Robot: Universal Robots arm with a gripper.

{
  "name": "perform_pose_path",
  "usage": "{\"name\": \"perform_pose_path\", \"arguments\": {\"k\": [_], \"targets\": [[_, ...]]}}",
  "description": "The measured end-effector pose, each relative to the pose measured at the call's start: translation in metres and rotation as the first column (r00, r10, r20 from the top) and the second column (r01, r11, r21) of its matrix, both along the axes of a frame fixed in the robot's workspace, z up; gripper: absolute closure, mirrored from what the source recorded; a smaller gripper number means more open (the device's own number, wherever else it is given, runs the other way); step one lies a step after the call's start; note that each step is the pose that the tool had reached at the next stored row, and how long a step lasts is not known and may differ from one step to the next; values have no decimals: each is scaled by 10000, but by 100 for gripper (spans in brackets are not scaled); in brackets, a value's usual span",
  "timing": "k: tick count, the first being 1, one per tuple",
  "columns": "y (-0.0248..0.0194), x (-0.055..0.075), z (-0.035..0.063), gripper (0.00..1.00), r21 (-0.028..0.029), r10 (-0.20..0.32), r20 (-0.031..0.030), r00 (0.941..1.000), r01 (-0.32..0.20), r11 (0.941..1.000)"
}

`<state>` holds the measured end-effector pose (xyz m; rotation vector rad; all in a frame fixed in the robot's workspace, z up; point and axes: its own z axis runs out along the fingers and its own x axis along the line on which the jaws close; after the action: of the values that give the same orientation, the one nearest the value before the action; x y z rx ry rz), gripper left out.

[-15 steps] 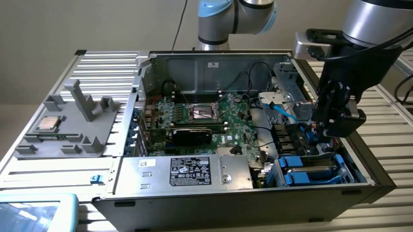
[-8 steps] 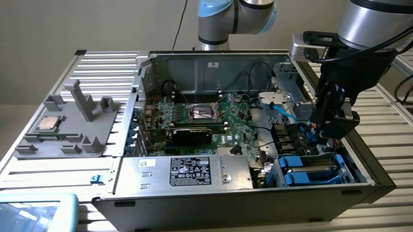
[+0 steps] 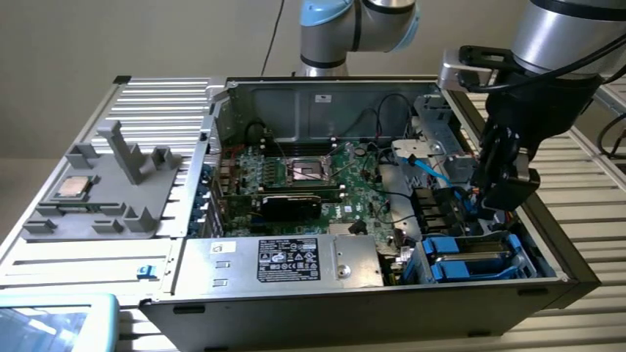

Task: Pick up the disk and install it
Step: 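Insert the first disk wire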

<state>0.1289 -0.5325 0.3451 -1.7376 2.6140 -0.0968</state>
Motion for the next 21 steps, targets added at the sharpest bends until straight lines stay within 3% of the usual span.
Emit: {"name": "perform_pose_path", "arguments": {"k": [7, 8, 12, 21], "targets": [[2, -10, 0, 44, 2, -480, 97, 9988, 480, 9988], [1, -12, 0, 57, 3, -510, 109, 9986, 510, 9987], [2, -12, 0, 65, 3, -517, 111, 9986, 517, 9987], [2, -12, 0, 65, 2, -517, 111, 9986, 517, 9987]]}}
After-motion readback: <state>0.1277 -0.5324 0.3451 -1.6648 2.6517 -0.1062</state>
